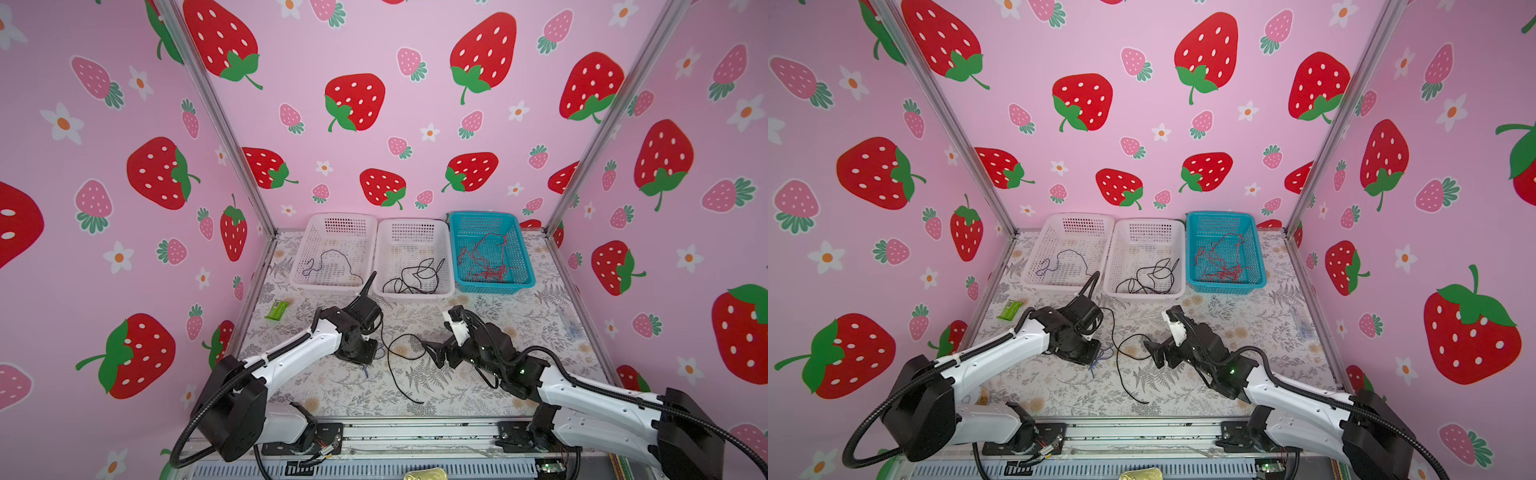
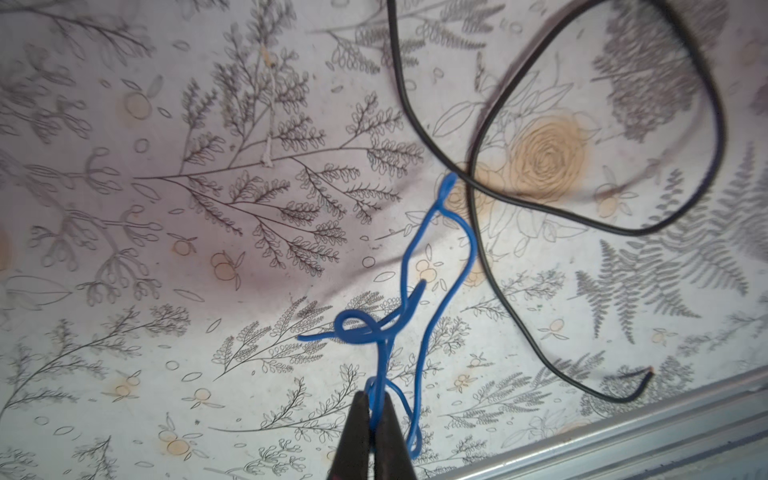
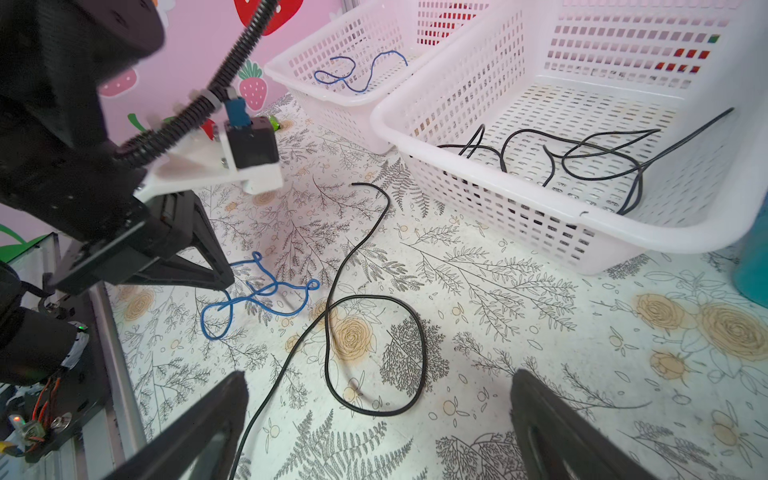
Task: Untangle the cables
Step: 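Lift the blue wire with the left gripper while the right nears the black wire, then carry the blue wire with the left gripper over the white basket holding blue wires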
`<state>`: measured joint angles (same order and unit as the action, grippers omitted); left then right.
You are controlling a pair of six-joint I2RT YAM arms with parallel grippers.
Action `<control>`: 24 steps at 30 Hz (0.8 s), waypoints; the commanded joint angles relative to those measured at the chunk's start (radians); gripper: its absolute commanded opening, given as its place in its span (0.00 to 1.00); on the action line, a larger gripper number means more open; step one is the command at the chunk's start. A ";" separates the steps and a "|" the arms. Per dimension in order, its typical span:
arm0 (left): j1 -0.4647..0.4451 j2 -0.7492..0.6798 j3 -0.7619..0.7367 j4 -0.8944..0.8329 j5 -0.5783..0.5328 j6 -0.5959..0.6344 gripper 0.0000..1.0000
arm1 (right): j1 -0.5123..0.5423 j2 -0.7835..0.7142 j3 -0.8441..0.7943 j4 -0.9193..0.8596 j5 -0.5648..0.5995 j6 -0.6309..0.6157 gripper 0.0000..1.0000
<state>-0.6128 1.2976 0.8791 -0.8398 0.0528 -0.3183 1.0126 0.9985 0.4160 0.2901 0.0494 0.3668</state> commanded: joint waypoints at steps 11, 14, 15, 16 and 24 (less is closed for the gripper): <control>0.091 -0.209 0.299 0.053 -0.130 -0.001 0.00 | 0.005 -0.081 -0.013 -0.044 0.152 0.036 0.99; 0.136 -0.185 0.349 0.098 -0.141 0.012 0.00 | 0.005 -0.140 -0.020 -0.052 0.176 0.044 0.99; 0.157 -0.171 0.368 0.114 -0.136 0.014 0.00 | 0.005 -0.151 -0.023 -0.052 0.185 0.049 0.99; 0.174 -0.160 0.384 0.130 -0.136 0.013 0.00 | 0.004 -0.161 -0.026 -0.054 0.192 0.054 0.99; 0.267 -0.026 0.486 0.268 -0.116 -0.014 0.00 | 0.004 -0.172 -0.020 -0.070 0.192 0.073 0.99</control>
<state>-0.3656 1.2354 1.3094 -0.6430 -0.0601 -0.3202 1.0126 0.8326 0.3981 0.2382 0.2214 0.4191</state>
